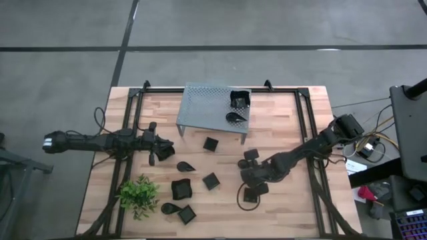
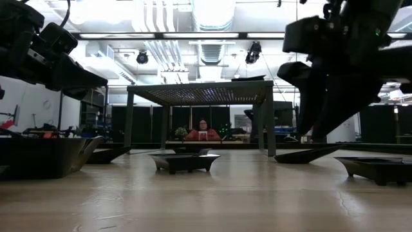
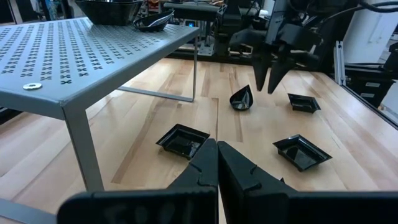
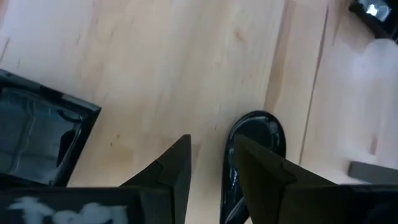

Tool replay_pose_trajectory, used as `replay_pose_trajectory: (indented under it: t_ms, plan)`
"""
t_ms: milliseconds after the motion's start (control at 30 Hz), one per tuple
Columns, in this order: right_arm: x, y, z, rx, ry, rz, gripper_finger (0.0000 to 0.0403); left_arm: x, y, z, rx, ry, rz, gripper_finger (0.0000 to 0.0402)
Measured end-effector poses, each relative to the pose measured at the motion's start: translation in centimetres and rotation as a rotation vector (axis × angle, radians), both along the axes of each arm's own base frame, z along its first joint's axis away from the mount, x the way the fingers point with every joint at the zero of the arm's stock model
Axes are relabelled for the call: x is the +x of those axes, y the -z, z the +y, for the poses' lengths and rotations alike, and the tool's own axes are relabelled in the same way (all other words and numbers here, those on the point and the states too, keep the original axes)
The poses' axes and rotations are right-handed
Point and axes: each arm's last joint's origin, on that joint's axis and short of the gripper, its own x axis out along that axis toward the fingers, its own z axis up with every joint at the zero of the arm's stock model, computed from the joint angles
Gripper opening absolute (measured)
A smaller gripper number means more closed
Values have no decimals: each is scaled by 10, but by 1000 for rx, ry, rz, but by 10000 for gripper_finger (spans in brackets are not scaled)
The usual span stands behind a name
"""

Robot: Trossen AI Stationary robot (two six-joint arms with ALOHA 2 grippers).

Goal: Pick & Place Mini shaped plates
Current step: Stack the black drop shaped plate on top of the other black drop shaped plate on the shelf

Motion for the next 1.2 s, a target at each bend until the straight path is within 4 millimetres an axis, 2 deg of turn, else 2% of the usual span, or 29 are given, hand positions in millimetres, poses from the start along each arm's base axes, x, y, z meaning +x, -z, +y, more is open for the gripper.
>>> replay_pose_trajectory:
  t_ms: [667,1200]
  plan:
    - [-10,20,-11,-46,50,-2,102,0,0,0,0,0,0,0]
    - [-10,24,-14,-41,62,-13,105,0,0,0,0,0,0,0]
